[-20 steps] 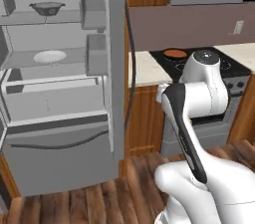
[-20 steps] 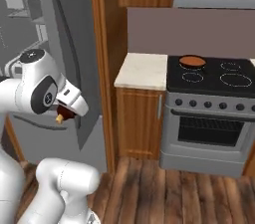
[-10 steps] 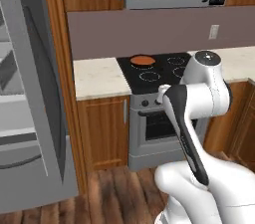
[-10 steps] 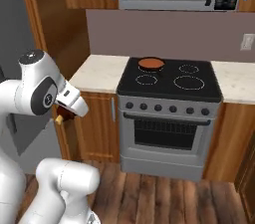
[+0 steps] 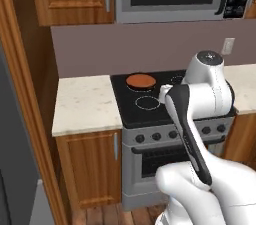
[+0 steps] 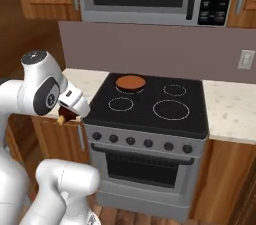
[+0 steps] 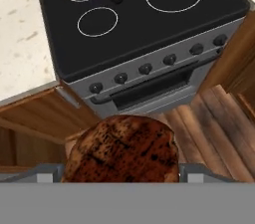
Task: Retrieve the steak from the fridge and place it on the saucepan with marinade on the stove.
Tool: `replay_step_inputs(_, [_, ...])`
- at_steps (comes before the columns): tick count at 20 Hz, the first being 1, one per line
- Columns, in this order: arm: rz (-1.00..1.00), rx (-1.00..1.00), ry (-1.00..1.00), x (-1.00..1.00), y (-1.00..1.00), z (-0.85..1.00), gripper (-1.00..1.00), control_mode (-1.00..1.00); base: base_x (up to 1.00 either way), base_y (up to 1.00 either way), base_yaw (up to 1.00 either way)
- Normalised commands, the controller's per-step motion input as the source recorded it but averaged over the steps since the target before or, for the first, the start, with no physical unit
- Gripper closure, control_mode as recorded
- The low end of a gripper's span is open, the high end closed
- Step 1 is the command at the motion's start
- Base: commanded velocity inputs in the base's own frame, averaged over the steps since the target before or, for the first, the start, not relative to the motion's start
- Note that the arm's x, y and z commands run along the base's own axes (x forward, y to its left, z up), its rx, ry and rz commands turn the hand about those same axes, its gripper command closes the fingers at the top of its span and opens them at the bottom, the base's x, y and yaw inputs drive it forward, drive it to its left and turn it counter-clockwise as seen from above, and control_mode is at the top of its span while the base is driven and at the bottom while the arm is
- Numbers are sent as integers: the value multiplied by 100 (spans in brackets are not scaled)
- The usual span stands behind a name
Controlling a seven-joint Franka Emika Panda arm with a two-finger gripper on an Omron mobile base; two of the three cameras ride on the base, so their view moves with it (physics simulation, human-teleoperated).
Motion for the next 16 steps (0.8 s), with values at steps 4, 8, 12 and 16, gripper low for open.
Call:
replay_step_inputs(4, [0, 0, 0, 0, 0, 0, 100, 100, 83, -26, 15])
replay_step_inputs(8, [0, 0, 0, 0, 0, 0, 100, 100, 53, -14, 8])
replay_step_inputs(12, [0, 0, 0, 0, 0, 0, 100, 100, 5, -41, 0])
replay_step_inputs(16, [0, 0, 0, 0, 0, 0, 100, 100, 19, -41, 0])
